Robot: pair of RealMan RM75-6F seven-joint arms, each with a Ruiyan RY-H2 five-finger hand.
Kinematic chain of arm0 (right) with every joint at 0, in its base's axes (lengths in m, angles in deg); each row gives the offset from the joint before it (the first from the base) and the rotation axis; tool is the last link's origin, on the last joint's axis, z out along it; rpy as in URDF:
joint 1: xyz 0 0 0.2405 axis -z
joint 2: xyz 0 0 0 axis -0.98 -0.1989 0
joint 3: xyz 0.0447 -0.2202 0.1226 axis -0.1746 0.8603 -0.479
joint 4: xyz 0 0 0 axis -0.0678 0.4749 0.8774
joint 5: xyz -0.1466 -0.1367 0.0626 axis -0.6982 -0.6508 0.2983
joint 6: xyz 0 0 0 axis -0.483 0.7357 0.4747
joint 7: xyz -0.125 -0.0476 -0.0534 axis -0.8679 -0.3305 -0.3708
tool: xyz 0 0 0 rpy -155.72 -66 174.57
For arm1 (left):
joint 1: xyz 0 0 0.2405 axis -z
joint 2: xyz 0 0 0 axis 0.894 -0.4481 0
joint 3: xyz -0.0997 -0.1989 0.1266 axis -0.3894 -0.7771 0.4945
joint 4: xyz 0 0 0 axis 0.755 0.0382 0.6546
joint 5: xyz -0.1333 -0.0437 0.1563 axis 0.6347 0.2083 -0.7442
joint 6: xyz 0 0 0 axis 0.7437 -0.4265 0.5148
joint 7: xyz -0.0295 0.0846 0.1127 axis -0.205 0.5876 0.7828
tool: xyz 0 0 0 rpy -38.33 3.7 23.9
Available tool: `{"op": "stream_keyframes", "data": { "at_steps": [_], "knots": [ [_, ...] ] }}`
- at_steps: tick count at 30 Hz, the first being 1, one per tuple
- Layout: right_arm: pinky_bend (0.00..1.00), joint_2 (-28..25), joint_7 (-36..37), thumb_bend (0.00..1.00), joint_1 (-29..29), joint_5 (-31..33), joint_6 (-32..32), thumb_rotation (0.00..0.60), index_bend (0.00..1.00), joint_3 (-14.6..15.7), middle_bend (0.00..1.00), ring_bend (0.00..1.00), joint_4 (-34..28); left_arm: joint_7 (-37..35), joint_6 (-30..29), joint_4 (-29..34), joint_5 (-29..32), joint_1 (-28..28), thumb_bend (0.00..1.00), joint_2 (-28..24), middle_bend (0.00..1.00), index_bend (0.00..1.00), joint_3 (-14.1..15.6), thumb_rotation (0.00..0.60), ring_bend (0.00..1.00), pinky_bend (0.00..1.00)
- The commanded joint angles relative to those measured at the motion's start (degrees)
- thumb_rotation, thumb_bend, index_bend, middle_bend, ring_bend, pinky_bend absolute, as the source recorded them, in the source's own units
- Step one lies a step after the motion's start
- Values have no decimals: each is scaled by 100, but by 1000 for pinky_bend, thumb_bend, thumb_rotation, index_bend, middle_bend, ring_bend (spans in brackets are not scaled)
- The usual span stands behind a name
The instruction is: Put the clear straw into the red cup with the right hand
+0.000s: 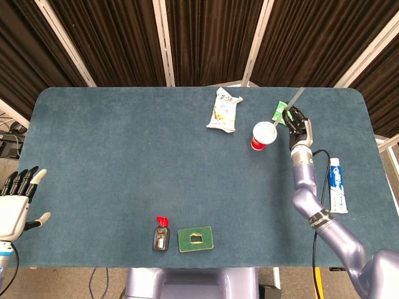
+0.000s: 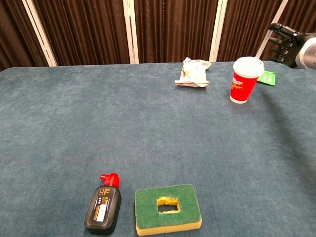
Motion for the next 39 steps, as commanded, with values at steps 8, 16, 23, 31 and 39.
{"op": "stream_keyframes", "data": {
  "at_steps": [8, 16, 23, 31, 39],
  "knots": [
    [0, 52, 160, 413, -18, -131, -66, 600, 576, 12, 164, 0, 77, -13, 14, 0, 13, 4, 176, -4, 0, 0, -1, 600, 0, 0],
    [0, 44, 316, 408, -44, -272, -67, 600, 584, -25, 164, 0, 69, -12, 15, 8, 22, 3, 175, -4, 0, 0, 0, 600, 0, 0],
    [0, 34, 392, 403, -57, -330, -47, 600, 599, -33, 164, 0, 65, -18, 21, 9, 25, 5, 177, -4, 0, 0, 1, 600, 0, 0],
    [0, 43, 479, 400, -87, -334, -84, 600, 607, -42, 167, 0, 131, -21, 35, 12, 40, 9, 177, -3, 0, 0, 0, 600, 0, 0],
    [0, 73, 542, 399, -136, -348, -134, 600, 621, -29, 173, 0, 279, -17, 54, 17, 58, 15, 177, -3, 0, 0, -1, 600, 0, 0]
  ]
}}
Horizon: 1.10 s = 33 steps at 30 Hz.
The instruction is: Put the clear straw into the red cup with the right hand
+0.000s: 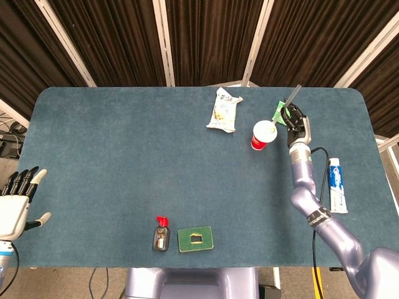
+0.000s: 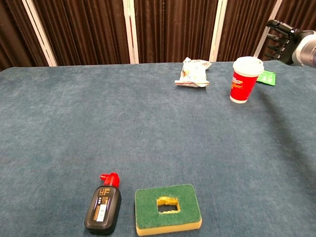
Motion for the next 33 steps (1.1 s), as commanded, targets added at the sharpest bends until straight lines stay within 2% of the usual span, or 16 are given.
{"op": "stream_keyframes", "data": {
  "at_steps": [1, 19, 24, 27, 33],
  "knots": [
    [0, 16, 31, 399, -9, 9, -41, 600, 622, 8, 173, 0, 63, 1, 2, 1, 3, 0, 177, 0, 0, 0, 0, 600, 0, 0],
    [0, 113, 233, 397, 131, -198, -174, 600, 615, 172, 174, 0, 151, 1, 21, 13, 17, 4, 176, -7, 0, 0, 7, 600, 0, 0],
    [0, 57, 290, 360, 215, -396, -124, 600, 451, 233, 163, 0, -20, -18, 21, 13, 13, 3, 177, -13, 0, 0, 10, 600, 0, 0],
    [0, -6, 366, 336, 303, -516, -114, 600, 406, 265, 150, 0, -194, -26, 27, 13, 10, 7, 175, -15, 0, 0, 11, 600, 0, 0],
    [0, -125, 453, 254, 505, -751, -58, 600, 247, 387, 74, 0, -517, -30, 15, 13, -5, 3, 176, -19, 0, 0, 16, 600, 0, 0]
  ]
}}
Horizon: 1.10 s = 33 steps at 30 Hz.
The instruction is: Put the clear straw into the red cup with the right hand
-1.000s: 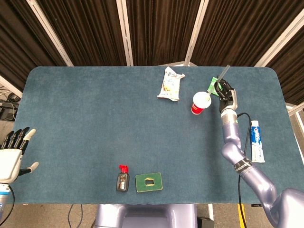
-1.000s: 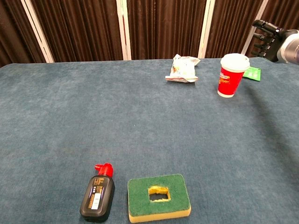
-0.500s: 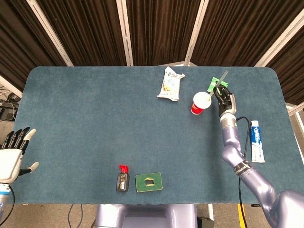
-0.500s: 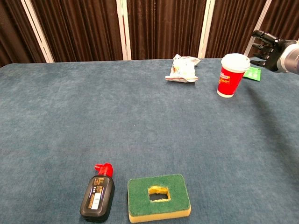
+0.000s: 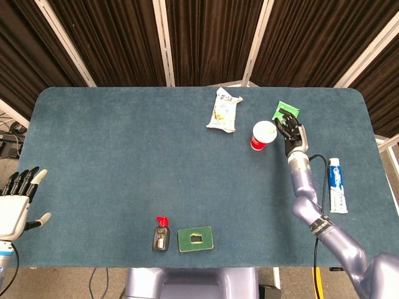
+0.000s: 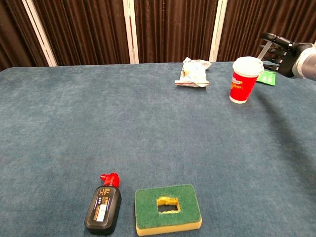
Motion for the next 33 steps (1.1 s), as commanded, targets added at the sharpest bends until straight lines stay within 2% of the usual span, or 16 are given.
{"op": "stream_keyframes", "data": {
  "at_steps": [1, 7, 12, 17, 20, 22, 26, 29, 33],
  "knots": [
    [0, -77, 62, 251, 126, -116, 25, 600, 236, 77, 68, 0, -170, -3, -4, 1, -6, -1, 175, -2, 0, 0, 2, 600, 0, 0],
    [0, -197, 124, 247, 350, -234, 165, 600, 227, 159, 56, 0, -512, -39, -25, 9, -27, -13, 178, -11, 0, 0, 11, 600, 0, 0],
    [0, -409, -95, 246, 551, -437, 654, 600, 227, 230, 47, 0, -1005, -104, -40, 20, -49, -21, 175, -27, 0, 0, 18, 600, 0, 0],
    [0, -732, -616, 243, 742, -464, 1268, 600, 227, 234, 42, 0, -1577, -181, -54, 32, -70, -30, 177, -46, 0, 0, 24, 600, 0, 0],
    [0, -977, -1178, 239, 892, -406, 1832, 600, 227, 198, 35, 0, -2046, -218, -65, 52, -75, -43, 177, -62, 0, 0, 32, 600, 0, 0],
    [0, -1257, -1730, 238, 1010, -461, 2094, 600, 227, 292, 23, 0, -2410, -235, -94, 72, -96, -53, 176, -70, 0, 0, 34, 600, 0, 0],
    [0, -2056, -2954, 222, 1350, -998, 2390, 600, 226, 787, 2, 0, -3144, -231, -133, 78, -135, -72, 176, -74, 0, 0, 48, 600, 0, 0],
    [0, -2709, -4236, 178, 1702, -1716, 2794, 600, 210, 1421, 0, 0, -3529, -211, -136, 86, -138, -76, 177, -71, 0, 0, 51, 600, 0, 0],
    [0, -3297, -5285, 118, 2217, -2237, 3242, 600, 155, 2104, 0, 0, -4023, -191, -126, 111, -132, -75, 176, -68, 0, 0, 52, 600, 0, 0]
  ]
}}
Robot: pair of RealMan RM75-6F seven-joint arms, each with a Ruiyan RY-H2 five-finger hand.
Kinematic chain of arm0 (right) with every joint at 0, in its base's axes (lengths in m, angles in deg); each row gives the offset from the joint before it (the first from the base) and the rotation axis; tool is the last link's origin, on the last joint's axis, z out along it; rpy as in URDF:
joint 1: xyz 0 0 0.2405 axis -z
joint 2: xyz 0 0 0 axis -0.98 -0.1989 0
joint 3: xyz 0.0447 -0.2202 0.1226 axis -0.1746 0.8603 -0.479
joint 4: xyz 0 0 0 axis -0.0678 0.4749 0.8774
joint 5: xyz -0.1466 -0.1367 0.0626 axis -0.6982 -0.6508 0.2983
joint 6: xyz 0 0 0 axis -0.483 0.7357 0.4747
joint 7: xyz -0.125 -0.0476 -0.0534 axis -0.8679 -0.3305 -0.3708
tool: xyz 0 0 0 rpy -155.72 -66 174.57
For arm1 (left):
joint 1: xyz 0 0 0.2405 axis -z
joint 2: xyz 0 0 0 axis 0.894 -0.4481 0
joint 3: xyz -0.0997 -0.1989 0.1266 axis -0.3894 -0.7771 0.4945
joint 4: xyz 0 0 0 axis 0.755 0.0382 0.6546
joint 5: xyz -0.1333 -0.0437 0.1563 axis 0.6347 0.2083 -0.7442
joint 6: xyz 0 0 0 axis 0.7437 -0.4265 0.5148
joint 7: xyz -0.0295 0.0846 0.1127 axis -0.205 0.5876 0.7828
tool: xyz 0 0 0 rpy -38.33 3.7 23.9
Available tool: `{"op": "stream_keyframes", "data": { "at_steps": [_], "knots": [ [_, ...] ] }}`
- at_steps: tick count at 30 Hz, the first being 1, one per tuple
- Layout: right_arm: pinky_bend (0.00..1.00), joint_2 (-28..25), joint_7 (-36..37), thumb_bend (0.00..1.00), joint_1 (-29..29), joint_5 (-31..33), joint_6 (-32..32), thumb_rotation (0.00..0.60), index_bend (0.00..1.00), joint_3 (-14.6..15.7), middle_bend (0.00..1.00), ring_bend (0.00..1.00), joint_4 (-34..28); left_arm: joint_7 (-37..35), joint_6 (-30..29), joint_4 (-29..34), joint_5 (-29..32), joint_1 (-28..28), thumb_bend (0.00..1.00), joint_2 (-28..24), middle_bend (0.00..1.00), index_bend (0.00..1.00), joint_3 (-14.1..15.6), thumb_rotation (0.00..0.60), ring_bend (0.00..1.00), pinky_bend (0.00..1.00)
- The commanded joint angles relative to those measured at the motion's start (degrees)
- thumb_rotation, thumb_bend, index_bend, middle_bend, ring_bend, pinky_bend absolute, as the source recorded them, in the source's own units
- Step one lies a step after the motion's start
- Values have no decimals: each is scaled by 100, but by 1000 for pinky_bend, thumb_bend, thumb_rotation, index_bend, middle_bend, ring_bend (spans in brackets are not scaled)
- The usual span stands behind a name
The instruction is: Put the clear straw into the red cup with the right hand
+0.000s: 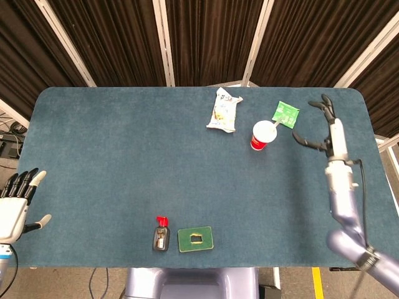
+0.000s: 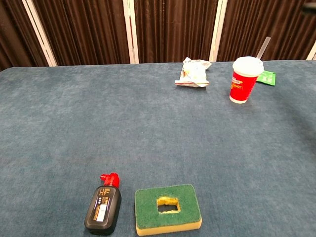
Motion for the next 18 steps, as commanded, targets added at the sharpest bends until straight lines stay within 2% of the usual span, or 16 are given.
{"op": "stream_keyframes", "data": {
  "at_steps": [1, 4, 11, 14, 18],
  "knots": [
    [0, -1068, -1597, 111, 823, -932, 762, 600, 133, 1112, 0, 0, -913, 19, 4, 10, 2, 0, 176, 3, 0, 0, 2, 600, 0, 0],
    [0, -1339, -2419, 106, 1183, -1176, 1148, 600, 96, 1562, 0, 0, -1136, 61, 2, 9, 5, 1, 176, 16, 0, 0, -3, 600, 0, 0],
    [0, -1381, -3729, 101, 1791, -1684, 1884, 600, 0, 2438, 0, 0, -1180, 104, -6, 5, 6, 4, 177, 39, 0, 0, -14, 600, 0, 0],
    [0, -1334, -4002, 100, 1864, -1697, 1955, 600, 0, 2591, 0, 0, -1198, 98, 0, -4, 18, 7, 176, 45, 0, 0, -21, 600, 0, 0],
    [0, -1219, -4059, 100, 1835, -1651, 2070, 600, 0, 2578, 0, 0, -1146, 87, 17, -30, 44, 14, 176, 63, 0, 1, -34, 600, 0, 0]
  ]
}}
